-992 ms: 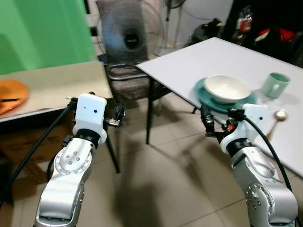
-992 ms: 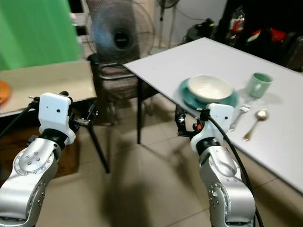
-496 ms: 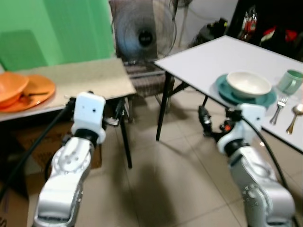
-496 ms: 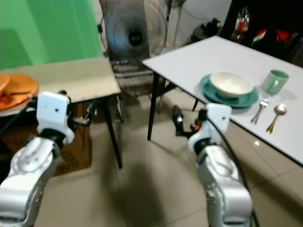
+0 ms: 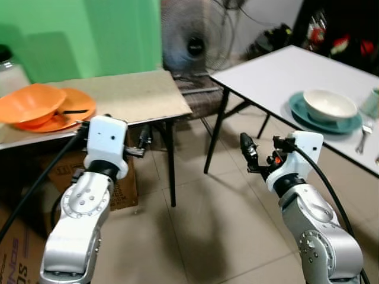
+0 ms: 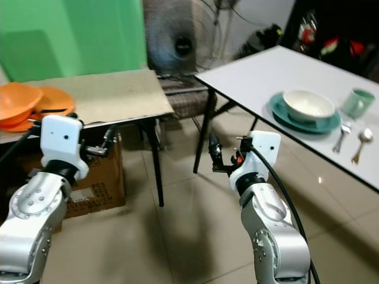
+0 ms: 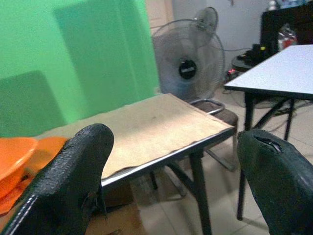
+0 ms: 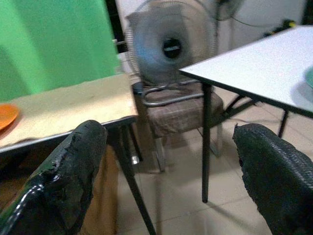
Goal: Setting the table
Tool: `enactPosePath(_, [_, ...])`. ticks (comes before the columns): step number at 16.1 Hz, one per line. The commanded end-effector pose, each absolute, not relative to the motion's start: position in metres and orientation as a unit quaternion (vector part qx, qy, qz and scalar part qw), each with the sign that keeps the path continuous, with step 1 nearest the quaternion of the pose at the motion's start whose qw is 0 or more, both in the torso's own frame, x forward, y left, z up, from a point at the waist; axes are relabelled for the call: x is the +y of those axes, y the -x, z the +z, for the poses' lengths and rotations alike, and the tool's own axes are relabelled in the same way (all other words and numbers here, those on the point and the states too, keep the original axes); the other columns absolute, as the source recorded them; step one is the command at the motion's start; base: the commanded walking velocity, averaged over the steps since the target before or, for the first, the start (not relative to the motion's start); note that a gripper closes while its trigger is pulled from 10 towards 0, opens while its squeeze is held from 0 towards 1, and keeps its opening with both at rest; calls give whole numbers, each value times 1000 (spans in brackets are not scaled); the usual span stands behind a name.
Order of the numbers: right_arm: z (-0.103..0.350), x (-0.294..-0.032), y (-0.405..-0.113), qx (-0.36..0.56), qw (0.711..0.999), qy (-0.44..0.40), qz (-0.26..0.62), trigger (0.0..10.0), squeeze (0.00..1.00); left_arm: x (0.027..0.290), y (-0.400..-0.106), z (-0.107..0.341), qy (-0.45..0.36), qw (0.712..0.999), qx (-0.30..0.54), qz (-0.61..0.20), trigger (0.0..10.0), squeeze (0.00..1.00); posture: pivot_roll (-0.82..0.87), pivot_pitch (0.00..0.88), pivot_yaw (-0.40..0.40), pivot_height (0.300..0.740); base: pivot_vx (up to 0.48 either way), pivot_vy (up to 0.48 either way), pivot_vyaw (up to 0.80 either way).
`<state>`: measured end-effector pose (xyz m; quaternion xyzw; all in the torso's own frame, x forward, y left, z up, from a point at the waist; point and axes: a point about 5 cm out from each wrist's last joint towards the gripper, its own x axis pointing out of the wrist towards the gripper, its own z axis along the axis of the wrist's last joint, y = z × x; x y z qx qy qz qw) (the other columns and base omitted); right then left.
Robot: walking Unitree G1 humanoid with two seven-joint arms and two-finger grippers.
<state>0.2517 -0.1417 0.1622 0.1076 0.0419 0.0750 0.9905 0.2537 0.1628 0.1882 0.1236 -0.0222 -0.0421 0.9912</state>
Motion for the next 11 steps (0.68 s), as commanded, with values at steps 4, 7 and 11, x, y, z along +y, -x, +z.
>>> enactPosePath(4, [159, -140, -259, 51, 991, -79, 97, 10000, 0, 161, -253, 190, -124, 991, -27, -47, 10000, 0, -58, 0, -19, 740, 136, 0, 533])
enactPosePath(7, [157, -138, -261, 55, 990, -80, 104, 10000, 0, 164, -254, 191, -125, 991, -27, -43, 10000, 0, -48, 0, -26, 740, 280, 0, 800])
enactPosePath(11, [155, -136, -263, 55, 989, -77, 110, 10000, 0, 165, -254, 192, -128, 991, -28, -41, 10000, 0, -39, 0, -26, 740, 277, 0, 800])
